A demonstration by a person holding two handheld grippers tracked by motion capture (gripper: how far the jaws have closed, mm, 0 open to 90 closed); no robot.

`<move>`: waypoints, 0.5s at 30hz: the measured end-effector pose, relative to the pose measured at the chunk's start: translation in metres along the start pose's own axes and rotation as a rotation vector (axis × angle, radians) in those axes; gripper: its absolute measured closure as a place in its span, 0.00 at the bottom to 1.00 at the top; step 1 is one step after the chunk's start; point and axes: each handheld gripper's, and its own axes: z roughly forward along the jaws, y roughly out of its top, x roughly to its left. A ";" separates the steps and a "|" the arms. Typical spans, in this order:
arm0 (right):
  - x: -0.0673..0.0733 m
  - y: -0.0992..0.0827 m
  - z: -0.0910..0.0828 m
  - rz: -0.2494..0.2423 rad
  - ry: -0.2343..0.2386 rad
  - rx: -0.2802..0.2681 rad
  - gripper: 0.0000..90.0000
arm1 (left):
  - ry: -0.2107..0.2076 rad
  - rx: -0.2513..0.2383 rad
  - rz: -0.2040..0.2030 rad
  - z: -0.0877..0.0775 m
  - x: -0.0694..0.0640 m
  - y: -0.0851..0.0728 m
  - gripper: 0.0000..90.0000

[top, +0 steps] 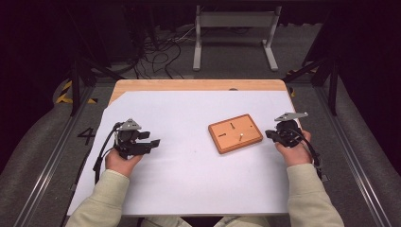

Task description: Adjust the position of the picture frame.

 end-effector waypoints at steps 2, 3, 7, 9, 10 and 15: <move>0.000 0.000 0.000 0.000 0.002 -0.003 1.00 | -0.008 -0.004 -0.002 0.000 0.000 0.000 0.46; 0.000 -0.001 0.001 -0.005 0.000 -0.004 1.00 | -0.009 -0.010 0.002 0.000 0.000 0.000 0.46; 0.000 -0.001 0.005 -0.008 0.004 -0.003 1.00 | -0.023 -0.019 0.000 0.000 -0.003 0.000 0.46; 0.000 0.001 0.009 -0.019 -0.005 -0.007 1.00 | -0.032 -0.017 0.003 0.001 -0.003 0.000 0.46; 0.000 0.003 0.011 -0.027 -0.006 -0.011 1.00 | -0.036 -0.017 0.003 0.002 -0.003 0.000 0.46; 0.000 0.008 0.024 -0.041 -0.031 0.012 1.00 | -0.058 -0.028 -0.002 0.000 -0.004 -0.001 0.39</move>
